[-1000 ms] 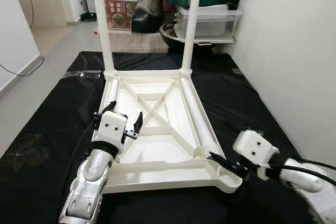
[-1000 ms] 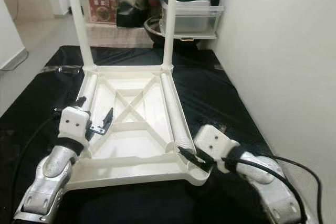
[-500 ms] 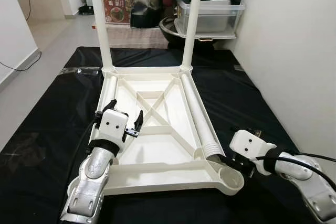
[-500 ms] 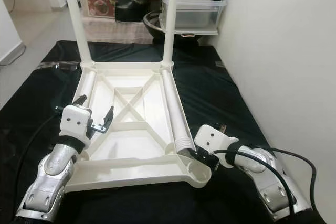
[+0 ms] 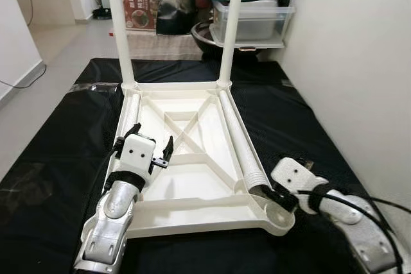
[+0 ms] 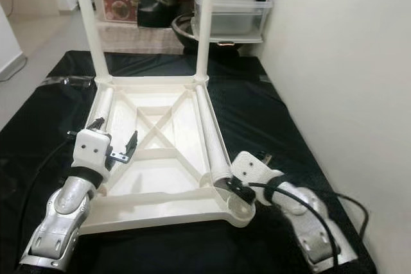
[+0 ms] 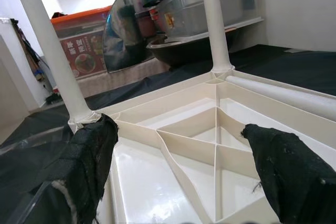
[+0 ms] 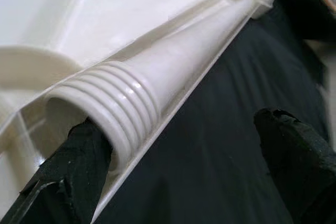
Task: Building children table
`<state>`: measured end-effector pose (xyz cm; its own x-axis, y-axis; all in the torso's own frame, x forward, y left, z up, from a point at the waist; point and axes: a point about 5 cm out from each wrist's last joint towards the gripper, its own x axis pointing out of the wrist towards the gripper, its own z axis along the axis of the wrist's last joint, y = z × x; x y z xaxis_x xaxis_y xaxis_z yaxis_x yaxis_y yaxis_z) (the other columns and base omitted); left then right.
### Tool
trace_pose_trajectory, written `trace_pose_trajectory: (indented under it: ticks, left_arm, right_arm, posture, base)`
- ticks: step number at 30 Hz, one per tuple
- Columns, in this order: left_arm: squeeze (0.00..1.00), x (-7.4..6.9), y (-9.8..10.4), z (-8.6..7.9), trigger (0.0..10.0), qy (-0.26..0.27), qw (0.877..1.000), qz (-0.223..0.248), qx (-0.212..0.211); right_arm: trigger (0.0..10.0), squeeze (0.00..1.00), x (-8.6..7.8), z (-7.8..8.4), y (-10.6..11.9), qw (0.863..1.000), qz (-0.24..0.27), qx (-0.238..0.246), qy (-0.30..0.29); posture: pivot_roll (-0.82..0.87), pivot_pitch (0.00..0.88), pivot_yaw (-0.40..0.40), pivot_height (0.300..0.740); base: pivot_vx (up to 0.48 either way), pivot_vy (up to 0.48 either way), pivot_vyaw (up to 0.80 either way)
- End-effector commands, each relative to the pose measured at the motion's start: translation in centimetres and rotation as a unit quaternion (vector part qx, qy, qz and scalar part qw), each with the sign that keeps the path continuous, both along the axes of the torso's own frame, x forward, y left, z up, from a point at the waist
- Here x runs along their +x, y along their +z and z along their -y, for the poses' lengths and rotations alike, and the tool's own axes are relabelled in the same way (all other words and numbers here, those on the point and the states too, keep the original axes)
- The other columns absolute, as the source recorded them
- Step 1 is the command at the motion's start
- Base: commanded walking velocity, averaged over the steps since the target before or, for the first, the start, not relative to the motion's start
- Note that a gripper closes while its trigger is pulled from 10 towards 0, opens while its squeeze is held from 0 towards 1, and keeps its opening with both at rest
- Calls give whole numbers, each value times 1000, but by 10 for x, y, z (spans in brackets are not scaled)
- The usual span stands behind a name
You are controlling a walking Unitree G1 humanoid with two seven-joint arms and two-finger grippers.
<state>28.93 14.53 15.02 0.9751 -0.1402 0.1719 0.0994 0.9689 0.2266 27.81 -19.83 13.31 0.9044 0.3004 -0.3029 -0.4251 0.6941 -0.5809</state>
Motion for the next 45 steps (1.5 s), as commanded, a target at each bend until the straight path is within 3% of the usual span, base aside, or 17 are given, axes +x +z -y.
trace_pose_trajectory:
  ticks: [1,3,6,7,8,9,10,24,27,31,33,37,40,41,42,43,45]
  left_arm:
    - [0,2,-1,3,10000,-2,1000,0,4]
    - [0,2,-1,3,10000,-2,1000,0,5]
    - [0,2,-1,3,10000,-2,1000,0,6]
    - [0,2,-1,1,10000,-1,1000,0,8]
    - [0,2,-1,0,10000,1,1000,0,9]
    - [0,2,-1,0,10000,1,1000,0,9]
    - [0,2,-1,0,10000,3,1000,0,10]
    - [0,5,-2,-1,10000,7,1000,-2,17]
    - [0,5,-3,-1,10000,6,1000,-2,18]
    - [0,7,-3,1,10000,1,1000,-5,13]
    - [0,7,-3,1,10000,1,1000,-5,13]
    - [0,9,-2,2,10000,-6,1000,-12,-14]
    - [0,10,0,0,10000,-8,999,-18,-48]
    - [0,11,1,0,10000,-15,995,-25,-92]
    - [0,13,5,2,10000,-38,982,-43,-179]
    - [0,13,5,2,10000,-38,982,-43,-179]
    - [0,13,7,4,10000,-61,968,-56,-237]
  right_arm:
    - [10000,0,9,-4,13,995,56,43,-72]
    - [10000,0,10,-15,13,984,85,88,-127]
    - [10000,0,9,-17,14,980,97,96,-143]
    - [7490,0,9,-19,15,975,113,109,-157]
    - [1137,0,8,-21,16,972,122,123,-158]
    - [1137,0,8,-21,16,972,122,123,-158]
    - [0,0,6,-24,17,970,125,138,-153]
    - [0,0,2,-39,4,977,86,159,-117]
    - [0,0,2,-39,11,971,92,196,-106]
    - [0,0,0,-35,33,948,113,291,-57]
    - [0,0,0,-35,33,948,113,291,-57]
    - [0,0,-8,-31,55,929,128,346,24]
    - [0,0,-12,-26,65,918,134,368,54]
    - [0,0,-12,-25,68,907,131,396,63]
    - [0,0,-12,-26,69,886,115,443,74]
    - [0,0,-12,-26,69,886,115,443,74]
    - [0,0,-12,-29,68,873,100,470,84]
  posture:
    - [56,0,-78,740]
    - [63,0,-79,740]
    - [63,0,-79,740]
    - [63,0,-79,740]
    - [66,0,-80,740]
    - [66,0,-80,740]
    - [65,0,-81,740]
    - [66,0,-81,740]
    - [60,0,-73,740]
    - [54,0,-67,740]
    - [54,0,-67,740]
    - [53,0,-65,740]
    - [53,0,-65,740]
    - [53,0,-67,740]
    - [57,0,-70,740]
    - [57,0,-70,740]
    - [57,0,-70,740]
  base:
    - [0,0,0]
    - [0,0,0]
    - [0,0,0]
    - [0,0,0]
    - [0,0,0]
    - [0,0,0]
    - [0,0,0]
    - [0,0,0]
    - [0,0,0]
    - [0,0,0]
    - [0,0,0]
    - [0,0,0]
    - [0,0,0]
    - [0,0,0]
    - [0,0,0]
    - [0,0,0]
    - [0,0,0]
